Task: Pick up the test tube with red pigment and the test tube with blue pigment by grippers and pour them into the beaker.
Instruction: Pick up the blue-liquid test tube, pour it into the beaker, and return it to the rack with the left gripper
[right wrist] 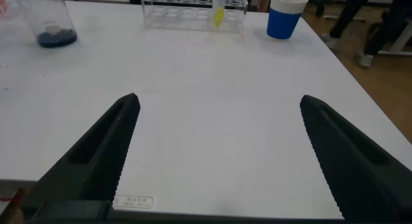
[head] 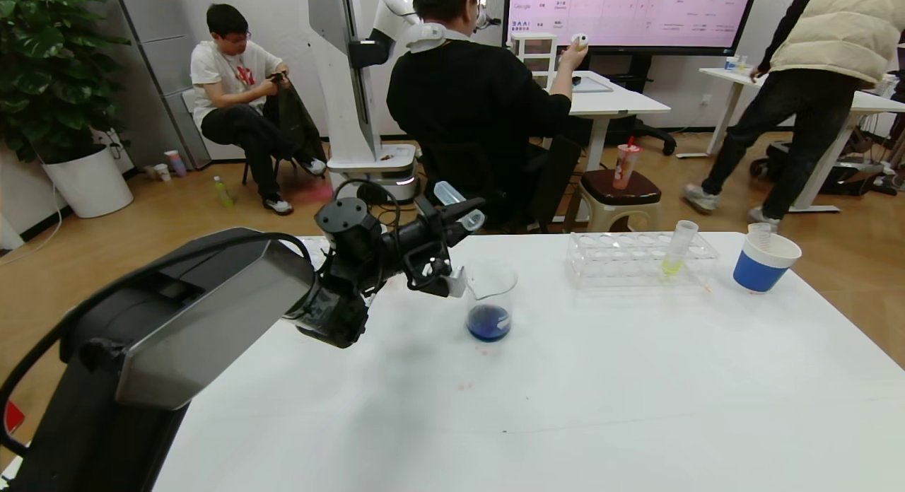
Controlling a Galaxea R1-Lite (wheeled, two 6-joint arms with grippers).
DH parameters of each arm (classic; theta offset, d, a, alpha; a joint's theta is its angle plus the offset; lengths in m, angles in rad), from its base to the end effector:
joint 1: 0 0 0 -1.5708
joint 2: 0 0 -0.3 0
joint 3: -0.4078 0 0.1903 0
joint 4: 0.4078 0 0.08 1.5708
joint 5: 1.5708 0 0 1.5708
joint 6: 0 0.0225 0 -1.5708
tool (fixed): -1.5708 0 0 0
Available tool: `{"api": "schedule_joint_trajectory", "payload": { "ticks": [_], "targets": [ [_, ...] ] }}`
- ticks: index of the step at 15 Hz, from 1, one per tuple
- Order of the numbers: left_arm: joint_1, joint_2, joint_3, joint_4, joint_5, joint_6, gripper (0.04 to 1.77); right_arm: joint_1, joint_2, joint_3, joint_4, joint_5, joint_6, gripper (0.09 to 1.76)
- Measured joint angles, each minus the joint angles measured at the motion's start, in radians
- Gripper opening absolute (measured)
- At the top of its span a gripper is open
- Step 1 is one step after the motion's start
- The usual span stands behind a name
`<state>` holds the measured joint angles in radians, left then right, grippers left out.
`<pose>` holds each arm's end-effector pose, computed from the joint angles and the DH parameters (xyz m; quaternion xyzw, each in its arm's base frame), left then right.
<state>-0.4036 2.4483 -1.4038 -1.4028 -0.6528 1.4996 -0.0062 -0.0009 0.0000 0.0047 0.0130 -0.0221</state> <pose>0.4318 -0.1993 0.1129 0.5954 -0.4674 -0.2424 0.6069 -0.0229 0.0004 0.0750 -0.0110 0.0019 0.0034 0.9999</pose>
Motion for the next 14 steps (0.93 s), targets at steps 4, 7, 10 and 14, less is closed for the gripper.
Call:
{"api": "schedule_joint_trajectory", "payload": {
  "ticks": [4,7,10,14],
  "targets": [
    [-0.089,-0.024,-0.004,-0.116,0.289,-0.372,0.50,0.000,0.000,0.000,0.000,0.000,0.000,1.74],
    [-0.128,-0.075,0.004,-0.126,0.599,-0.555,0.50,0.000,0.000,0.000,0.000,0.000,0.000,1.74],
    [-0.161,-0.123,0.007,-0.092,0.923,-0.730,0.50,0.000,0.000,0.000,0.000,0.000,0.000,1.74],
    [-0.195,-0.207,0.004,0.219,1.298,-1.113,0.50,0.000,0.000,0.000,0.000,0.000,0.000,1.74]
  ]
}}
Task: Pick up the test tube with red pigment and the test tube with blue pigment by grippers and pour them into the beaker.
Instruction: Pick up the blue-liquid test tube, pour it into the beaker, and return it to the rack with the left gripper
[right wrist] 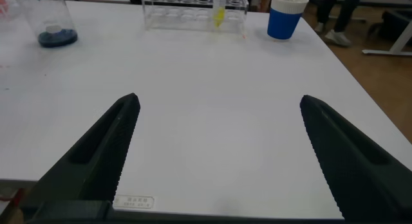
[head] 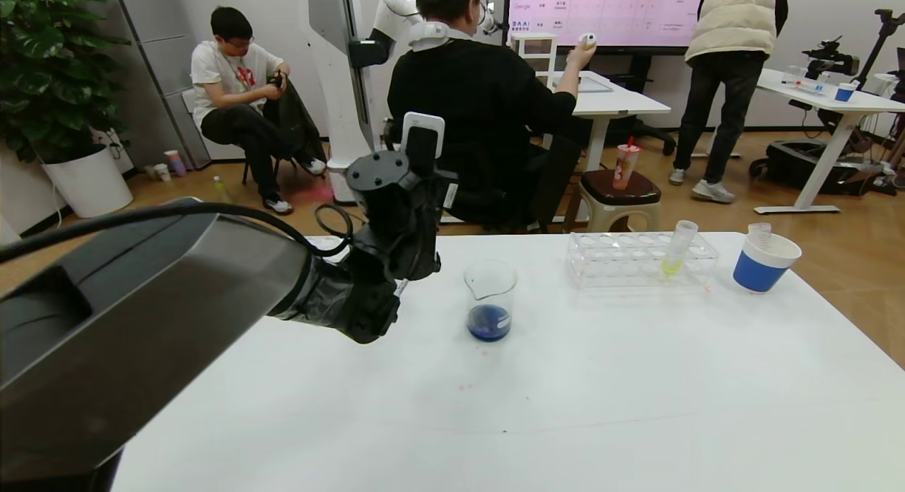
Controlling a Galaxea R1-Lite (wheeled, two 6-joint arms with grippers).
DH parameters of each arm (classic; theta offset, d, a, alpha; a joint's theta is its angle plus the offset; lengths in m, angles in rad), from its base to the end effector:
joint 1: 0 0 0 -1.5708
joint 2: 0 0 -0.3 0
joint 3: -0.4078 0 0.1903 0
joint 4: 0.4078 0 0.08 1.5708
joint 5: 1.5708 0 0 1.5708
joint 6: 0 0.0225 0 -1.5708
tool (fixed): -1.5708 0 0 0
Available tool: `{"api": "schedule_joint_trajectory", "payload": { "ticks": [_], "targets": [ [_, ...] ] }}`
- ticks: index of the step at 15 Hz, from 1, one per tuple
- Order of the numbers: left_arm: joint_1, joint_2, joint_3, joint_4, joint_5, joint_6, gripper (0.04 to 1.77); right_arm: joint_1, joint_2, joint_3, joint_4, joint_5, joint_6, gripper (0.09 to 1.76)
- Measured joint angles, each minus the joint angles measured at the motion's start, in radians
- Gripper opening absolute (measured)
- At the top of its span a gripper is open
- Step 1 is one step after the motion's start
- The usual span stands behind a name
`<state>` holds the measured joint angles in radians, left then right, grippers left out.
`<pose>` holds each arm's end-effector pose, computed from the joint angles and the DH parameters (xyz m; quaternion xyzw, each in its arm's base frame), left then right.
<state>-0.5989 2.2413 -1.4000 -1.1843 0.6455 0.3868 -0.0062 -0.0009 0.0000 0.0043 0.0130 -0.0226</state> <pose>0.3804 -0.2433 0.1881 0.0917 -0.1317 0.0492 0.9858 -0.0229 0.0004 0.0750 -0.0113 0.0017 0.0034 0.9999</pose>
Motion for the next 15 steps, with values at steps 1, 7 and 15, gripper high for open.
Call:
{"api": "schedule_joint_trajectory", "payload": {
  "ticks": [1,7,15],
  "targets": [
    [-0.008,-0.024,-0.002,0.094,0.051,-0.100,0.50,0.000,0.000,0.000,0.000,0.000,0.000,1.74],
    [-0.010,-0.160,0.067,0.455,0.099,-0.473,0.50,0.000,0.000,0.000,0.000,0.000,0.000,1.74],
    [0.044,-0.206,0.205,0.288,0.050,-0.427,0.50,0.000,0.000,0.000,0.000,0.000,0.000,1.74]
  ]
}}
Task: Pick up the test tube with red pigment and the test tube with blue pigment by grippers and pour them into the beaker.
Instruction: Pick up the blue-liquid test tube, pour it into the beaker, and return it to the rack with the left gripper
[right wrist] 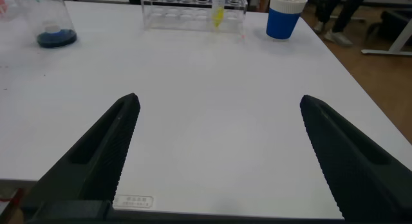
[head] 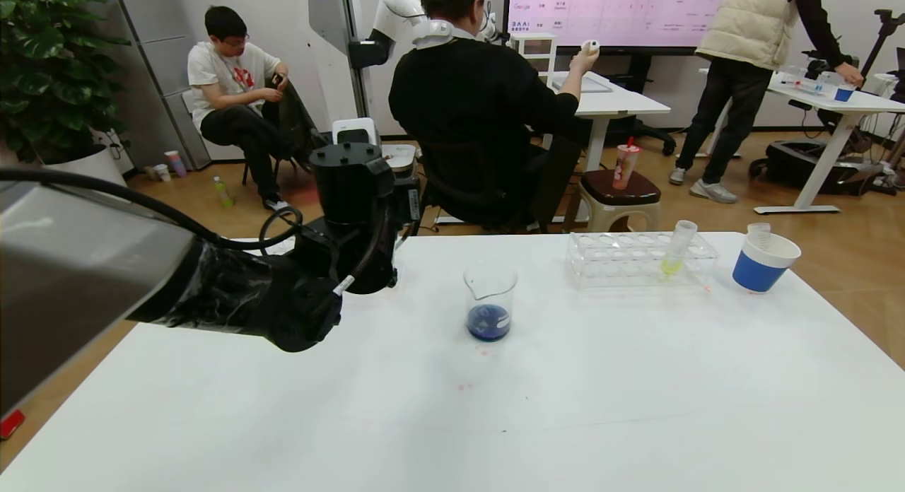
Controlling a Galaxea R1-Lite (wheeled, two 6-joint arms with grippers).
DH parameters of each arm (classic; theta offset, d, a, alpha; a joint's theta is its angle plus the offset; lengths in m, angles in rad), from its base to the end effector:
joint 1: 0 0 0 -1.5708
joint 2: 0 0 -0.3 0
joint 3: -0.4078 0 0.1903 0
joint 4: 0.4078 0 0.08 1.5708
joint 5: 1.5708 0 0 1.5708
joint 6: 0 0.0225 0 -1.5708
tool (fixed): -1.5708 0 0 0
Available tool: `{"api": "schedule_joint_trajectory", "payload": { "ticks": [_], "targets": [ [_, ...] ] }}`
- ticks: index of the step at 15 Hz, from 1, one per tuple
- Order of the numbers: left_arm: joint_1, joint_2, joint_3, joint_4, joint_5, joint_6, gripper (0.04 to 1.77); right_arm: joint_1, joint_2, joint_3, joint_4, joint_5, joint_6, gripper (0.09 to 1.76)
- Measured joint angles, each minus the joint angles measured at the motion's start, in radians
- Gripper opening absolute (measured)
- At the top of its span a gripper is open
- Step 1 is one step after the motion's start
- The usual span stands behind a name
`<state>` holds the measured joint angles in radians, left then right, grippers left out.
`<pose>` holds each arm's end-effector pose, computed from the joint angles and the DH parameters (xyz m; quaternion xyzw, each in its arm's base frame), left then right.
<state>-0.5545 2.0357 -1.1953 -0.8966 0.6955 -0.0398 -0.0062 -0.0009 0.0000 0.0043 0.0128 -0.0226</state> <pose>0.3514 -0.2007 0.1938 -0.0363 -0.0242 0.0699 0.9966 -0.0229 0.0004 0.0750 -0.0113 0.0017 0.0033 0.9999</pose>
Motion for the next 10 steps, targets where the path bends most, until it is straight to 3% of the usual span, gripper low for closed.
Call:
{"api": "schedule_joint_trajectory", "payload": {
  "ticks": [3,10],
  "targets": [
    [0.123,-0.030,0.011,-0.001,-0.058,0.023,0.50,0.000,0.000,0.000,0.000,0.000,0.000,1.74],
    [0.498,-0.064,0.077,-0.021,-0.283,0.019,0.50,0.000,0.000,0.000,0.000,0.000,0.000,1.74]
  ]
}}
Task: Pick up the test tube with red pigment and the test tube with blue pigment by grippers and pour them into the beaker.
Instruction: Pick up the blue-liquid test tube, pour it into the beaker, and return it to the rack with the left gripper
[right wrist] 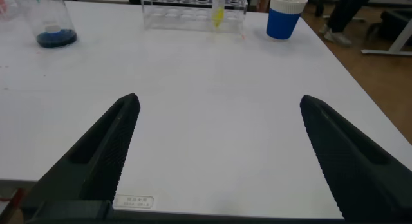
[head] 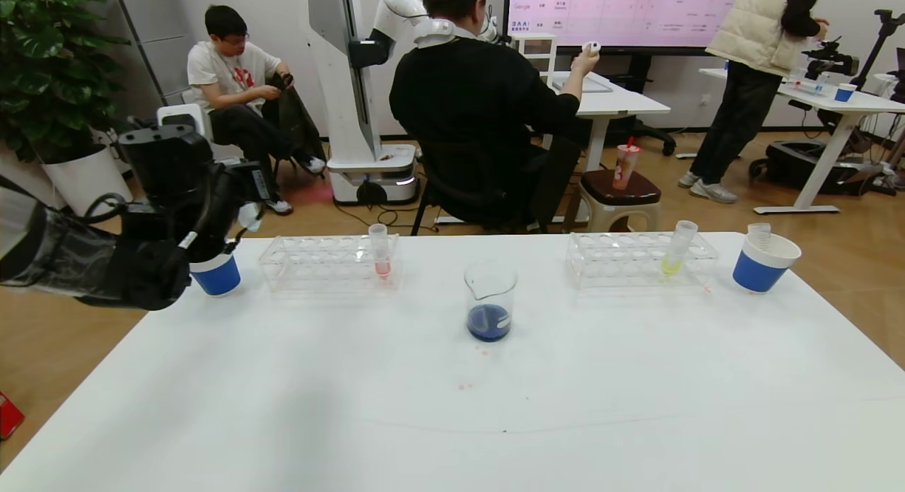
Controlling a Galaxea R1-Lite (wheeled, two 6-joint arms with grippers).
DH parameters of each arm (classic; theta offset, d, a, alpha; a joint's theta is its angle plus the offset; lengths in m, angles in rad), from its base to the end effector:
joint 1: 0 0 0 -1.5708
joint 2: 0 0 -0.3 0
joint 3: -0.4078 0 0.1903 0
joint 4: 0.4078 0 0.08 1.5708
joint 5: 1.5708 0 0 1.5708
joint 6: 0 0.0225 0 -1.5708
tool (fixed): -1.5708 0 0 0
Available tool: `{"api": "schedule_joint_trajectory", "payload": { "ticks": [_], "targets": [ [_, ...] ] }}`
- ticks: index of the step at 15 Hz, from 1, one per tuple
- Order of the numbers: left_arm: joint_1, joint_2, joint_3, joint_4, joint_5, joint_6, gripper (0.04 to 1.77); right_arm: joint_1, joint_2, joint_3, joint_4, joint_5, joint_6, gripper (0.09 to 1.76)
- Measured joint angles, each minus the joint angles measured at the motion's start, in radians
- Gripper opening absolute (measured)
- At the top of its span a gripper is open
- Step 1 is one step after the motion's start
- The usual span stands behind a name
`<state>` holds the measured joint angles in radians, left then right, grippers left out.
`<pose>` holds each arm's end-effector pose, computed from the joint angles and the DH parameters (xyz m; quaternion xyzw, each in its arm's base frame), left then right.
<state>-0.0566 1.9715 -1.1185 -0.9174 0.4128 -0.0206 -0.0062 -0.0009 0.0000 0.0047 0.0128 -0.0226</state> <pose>0.3891 -0.0130 0.2008 -0.0176 -0.0331 0.1767 0.9835 -0.0229 0.0004 0.0750 -0.0113 0.0019 0.0033 0.9999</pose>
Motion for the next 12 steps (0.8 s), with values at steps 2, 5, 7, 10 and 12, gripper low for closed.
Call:
{"api": "schedule_joint_trajectory", "payload": {
  "ticks": [2,5,7,10,12],
  "targets": [
    [0.087,0.031,0.001,-0.053,-0.056,0.000,0.50,0.000,0.000,0.000,0.000,0.000,0.000,1.74],
    [0.175,0.119,-0.051,-0.089,-0.077,-0.001,0.50,0.000,0.000,0.000,0.000,0.000,0.000,1.74],
    [0.215,0.184,-0.107,-0.092,-0.078,-0.002,0.50,0.000,0.000,0.000,0.000,0.000,0.000,1.74],
    [0.247,0.272,-0.179,-0.094,-0.077,-0.003,0.50,0.000,0.000,0.000,0.000,0.000,0.000,1.74],
    [0.254,0.317,-0.203,-0.098,-0.075,-0.005,0.50,0.000,0.000,0.000,0.000,0.000,0.000,1.74]
  ]
}}
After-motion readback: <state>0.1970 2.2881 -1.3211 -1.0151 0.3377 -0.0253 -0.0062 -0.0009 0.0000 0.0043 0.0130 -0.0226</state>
